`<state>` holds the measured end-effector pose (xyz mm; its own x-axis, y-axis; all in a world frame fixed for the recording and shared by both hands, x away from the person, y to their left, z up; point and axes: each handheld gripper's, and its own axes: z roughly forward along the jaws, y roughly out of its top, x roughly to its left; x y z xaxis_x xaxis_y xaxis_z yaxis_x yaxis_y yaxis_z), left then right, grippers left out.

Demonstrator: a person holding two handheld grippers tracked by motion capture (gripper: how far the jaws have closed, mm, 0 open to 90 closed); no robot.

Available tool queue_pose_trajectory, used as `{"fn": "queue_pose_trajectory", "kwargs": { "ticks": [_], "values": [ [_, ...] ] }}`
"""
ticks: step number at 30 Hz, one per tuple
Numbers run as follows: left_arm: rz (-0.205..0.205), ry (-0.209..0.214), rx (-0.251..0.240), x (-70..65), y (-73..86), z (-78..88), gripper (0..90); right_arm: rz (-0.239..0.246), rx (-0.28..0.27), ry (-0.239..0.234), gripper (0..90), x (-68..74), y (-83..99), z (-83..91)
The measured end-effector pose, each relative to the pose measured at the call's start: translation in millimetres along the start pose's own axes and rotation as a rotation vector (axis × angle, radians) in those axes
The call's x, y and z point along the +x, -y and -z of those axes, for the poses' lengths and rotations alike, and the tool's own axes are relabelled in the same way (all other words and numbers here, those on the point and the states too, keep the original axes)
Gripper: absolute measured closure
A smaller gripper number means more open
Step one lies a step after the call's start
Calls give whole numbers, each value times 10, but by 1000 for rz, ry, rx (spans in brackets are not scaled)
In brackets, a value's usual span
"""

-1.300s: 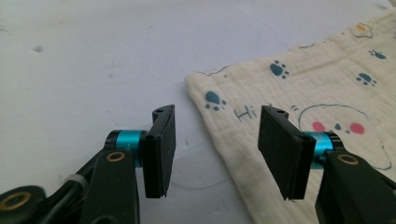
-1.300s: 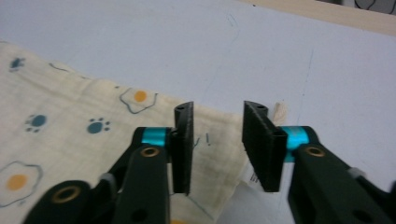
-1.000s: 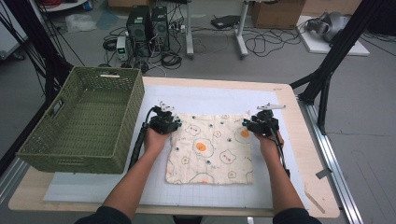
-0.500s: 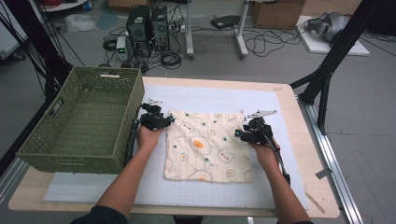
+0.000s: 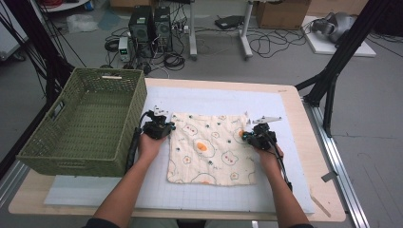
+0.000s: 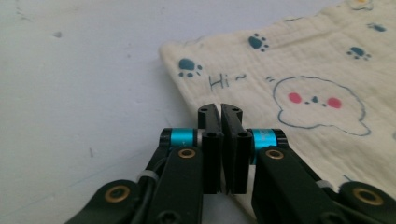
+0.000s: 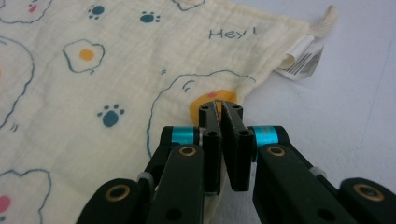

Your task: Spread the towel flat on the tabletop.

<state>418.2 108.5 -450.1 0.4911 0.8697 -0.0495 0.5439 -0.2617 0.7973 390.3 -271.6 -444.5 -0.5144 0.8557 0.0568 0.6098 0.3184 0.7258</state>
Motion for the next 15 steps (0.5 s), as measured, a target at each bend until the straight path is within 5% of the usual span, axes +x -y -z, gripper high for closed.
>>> {"fn": "queue_pose_trajectory", "kwargs": {
  "ticks": [5, 10, 15],
  "values": [
    [115, -71, -43, 131, -31, -44, 878, 9, -29, 67, 869, 22, -25, -52],
    [81, -62, -19, 144, -78, -103, 847, -14, -50, 109, 849, 37, -69, -138],
    [130, -15, -10, 166, -53, -51, 491, -27, -50, 113, 680, 21, -54, -78]
  ]
}}
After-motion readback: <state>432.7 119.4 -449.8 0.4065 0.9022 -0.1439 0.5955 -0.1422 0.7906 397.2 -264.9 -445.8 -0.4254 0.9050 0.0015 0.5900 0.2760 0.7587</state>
